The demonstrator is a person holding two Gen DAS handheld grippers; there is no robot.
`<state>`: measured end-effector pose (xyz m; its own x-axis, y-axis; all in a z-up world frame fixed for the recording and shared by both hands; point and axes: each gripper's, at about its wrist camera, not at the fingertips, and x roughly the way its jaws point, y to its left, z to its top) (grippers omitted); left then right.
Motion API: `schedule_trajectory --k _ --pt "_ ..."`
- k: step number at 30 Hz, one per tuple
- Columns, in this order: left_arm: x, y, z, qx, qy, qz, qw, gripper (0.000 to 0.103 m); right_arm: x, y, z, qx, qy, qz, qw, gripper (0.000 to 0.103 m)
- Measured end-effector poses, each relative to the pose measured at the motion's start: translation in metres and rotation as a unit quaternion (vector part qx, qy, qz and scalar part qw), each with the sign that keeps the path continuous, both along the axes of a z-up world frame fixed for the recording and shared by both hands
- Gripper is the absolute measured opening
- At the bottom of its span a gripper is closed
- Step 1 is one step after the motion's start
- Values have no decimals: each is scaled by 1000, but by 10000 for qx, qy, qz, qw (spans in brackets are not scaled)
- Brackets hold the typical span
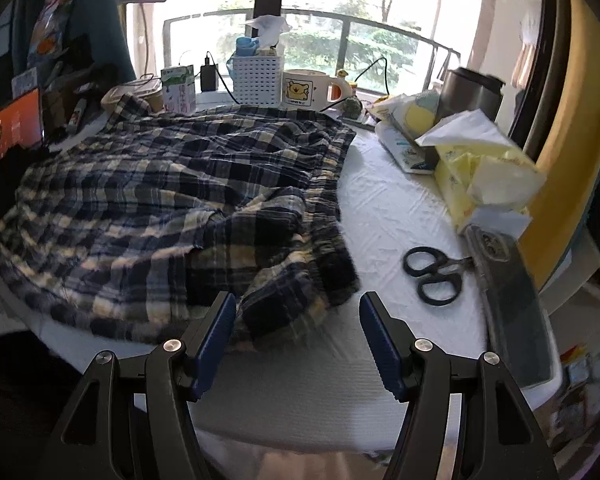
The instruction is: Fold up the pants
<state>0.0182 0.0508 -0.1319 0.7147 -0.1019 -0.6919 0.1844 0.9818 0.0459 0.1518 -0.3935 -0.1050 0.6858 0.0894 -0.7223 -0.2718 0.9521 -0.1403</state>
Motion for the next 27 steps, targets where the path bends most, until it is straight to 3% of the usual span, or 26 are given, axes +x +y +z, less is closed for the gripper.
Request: schedule_trajectory --k 9,12,14,21,27 --pt "11 6 24 -362 -163 77 9992 5 12 -9 -7 -72 -92 248 9996 66" --pt "11 6 34 -430 -290 77 9986 4 18 -2 -18 -85 56 327 9994 31" --pt "10 8 40 -498 -354 76 9981 4 19 0 -18 -68 30 260 9996 24" --pt "21 9 67 -441 -747 94 9962 3 19 -12 23 390 -345 -30 9986 21" --pt "55 13 89 -445 -1086 119 9930 3 36 -16 59 860 -692 -207 9937 21"
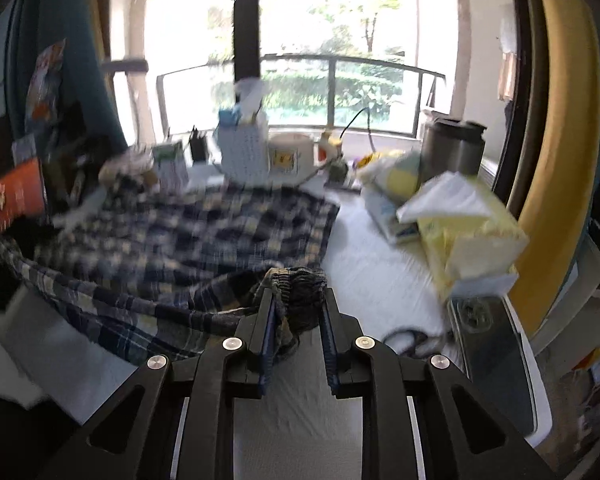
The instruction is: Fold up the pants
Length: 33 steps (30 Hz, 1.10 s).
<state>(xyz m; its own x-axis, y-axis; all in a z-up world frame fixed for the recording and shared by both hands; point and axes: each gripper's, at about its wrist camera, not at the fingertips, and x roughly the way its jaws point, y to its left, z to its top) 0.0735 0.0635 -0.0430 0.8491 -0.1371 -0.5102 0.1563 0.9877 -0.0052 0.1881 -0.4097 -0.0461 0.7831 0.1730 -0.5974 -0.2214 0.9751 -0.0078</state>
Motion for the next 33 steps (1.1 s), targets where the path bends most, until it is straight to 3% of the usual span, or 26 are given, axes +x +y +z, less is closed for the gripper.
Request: schedule_trajectory --k 6,19,27,33 --pt "41 1 8 45 -69 -24 10000 3 38 -6 19 505 -228 -367 9978 21" --pt "144 17 27 -59 -63 -148 9999 3 121 2 31 547 -278 -451 9971 21" --pt "221 27 2 -332 479 -202 9981 3 188 6 16 586 38 -460 9972 21" --pt "271 36 -34 -450 1135 -131 9924 4 237 18 -9 482 350 -450 9972 21"
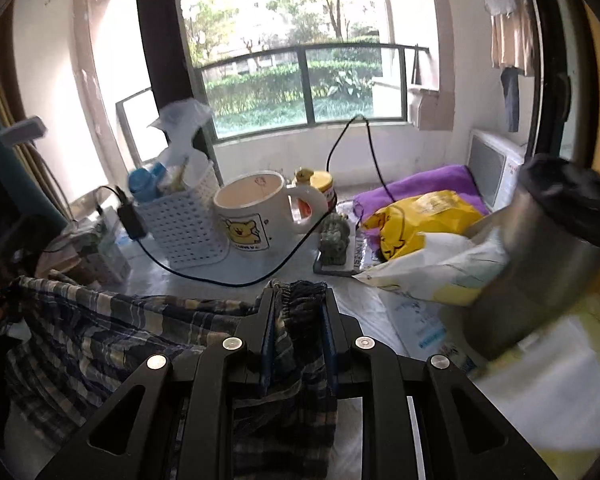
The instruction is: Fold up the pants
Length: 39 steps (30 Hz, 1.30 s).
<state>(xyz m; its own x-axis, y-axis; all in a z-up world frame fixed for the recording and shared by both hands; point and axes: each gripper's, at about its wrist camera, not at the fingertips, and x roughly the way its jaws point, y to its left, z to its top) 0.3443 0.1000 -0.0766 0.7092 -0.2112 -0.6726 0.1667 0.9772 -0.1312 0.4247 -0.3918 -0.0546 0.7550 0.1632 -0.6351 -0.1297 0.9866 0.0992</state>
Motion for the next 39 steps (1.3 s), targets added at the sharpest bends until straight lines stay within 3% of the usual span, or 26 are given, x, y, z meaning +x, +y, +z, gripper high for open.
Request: schedule_trajectory --k 2,3,7,9,10,11,14,16,17,19,22,25,29,32,35,39 --pt "9 2 -6 -62 110 43 9999 5 17 5 -11 -85 160 -7 9998 21" --pt "13 3 -8 -77 137 66 9999 11 23 7 -15 -142 200 -19 9997 21" --pt "20 12 -7 -46 6 333 9994 49 40 13 -30 -347 336 -121 9988 21" --pt "17 17 -3 -52 -59 421 9991 64 46 13 -36 -403 395 -165 9983 21" --pt "12 20 1 -51 -125 448 9989 67 47 13 -39 -414 435 -179 9980 22" --pt "6 21 4 -29 -157 437 9989 67 49 13 -41 -427 482 -191 9977 23" --pt "-4 25 1 3 -97 385 9992 67 50 14 -41 -557 475 -301 9969 42" --pt "-13 23 -8 -143 -5 201 9997 67 45 12 -36 -607 377 -424 9965 72" --pt "-17 21 -12 -266 30 120 9996 67 42 10 -33 -561 304 -455 9969 76" --pt "-31 19 -16 -624 32 -1 9980 67 33 6 -26 -500 211 -462 9975 76" --pt "-57 13 -6 -1254 -296 -290 9912 71 19 9 -19 -531 121 -379 9978 76" --pt "-85 -2 16 -1367 -739 -486 9867 71 -1 17 -14 -646 47 -240 9976 76" --pt "-105 -23 35 -1107 -912 -589 9879 71 -22 26 -16 -677 72 -107 9976 76" --pt "-116 -38 42 -518 -1034 -515 9920 71 -33 34 -19 -761 105 -3 9970 76" --pt "-115 -43 29 128 -768 -189 9968 71 -40 40 -22 -874 141 55 9961 76" --pt "-112 -27 3 177 -277 182 9993 71 -48 37 -27 -915 213 51 9956 76"
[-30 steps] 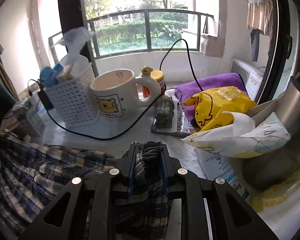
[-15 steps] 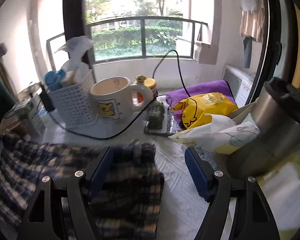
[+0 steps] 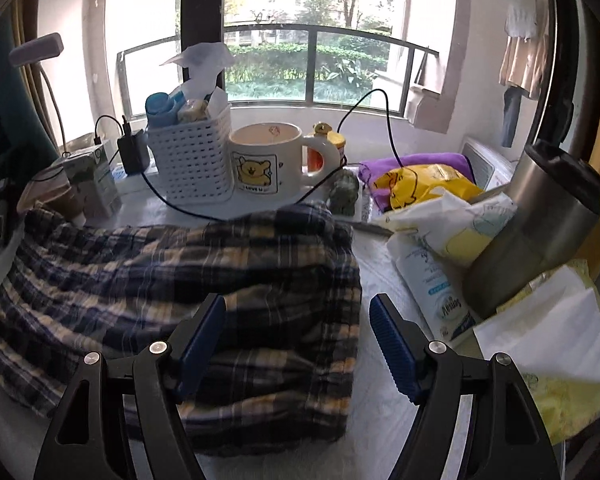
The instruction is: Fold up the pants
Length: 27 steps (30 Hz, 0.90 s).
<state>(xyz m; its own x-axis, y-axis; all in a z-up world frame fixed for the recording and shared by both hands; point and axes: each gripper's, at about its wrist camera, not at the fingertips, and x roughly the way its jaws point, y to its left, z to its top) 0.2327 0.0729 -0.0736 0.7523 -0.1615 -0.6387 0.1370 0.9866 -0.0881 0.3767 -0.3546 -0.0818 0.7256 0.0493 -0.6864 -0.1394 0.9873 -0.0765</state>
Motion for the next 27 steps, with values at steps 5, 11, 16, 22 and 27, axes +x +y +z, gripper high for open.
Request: schedule_trajectory --k 5,11,16,22,27 --pt "7 25 -42 221 731 654 9949 71 -12 -20 -7 -58 121 -151 9998 76" --pt "7 41 -63 29 1041 783 9915 71 -26 -44 -21 264 360 -123 9989 76" --pt "15 36 -71 365 1125 852 9893 48 -25 -39 -34 513 566 87 9970 76" --pt "14 33 -69 490 1102 875 9888 23 -22 -14 -51 381 763 231 9961 30" --pt "8 33 -63 624 1180 952 9865 19 -35 -14 -36 -97 763 404 9962 28"
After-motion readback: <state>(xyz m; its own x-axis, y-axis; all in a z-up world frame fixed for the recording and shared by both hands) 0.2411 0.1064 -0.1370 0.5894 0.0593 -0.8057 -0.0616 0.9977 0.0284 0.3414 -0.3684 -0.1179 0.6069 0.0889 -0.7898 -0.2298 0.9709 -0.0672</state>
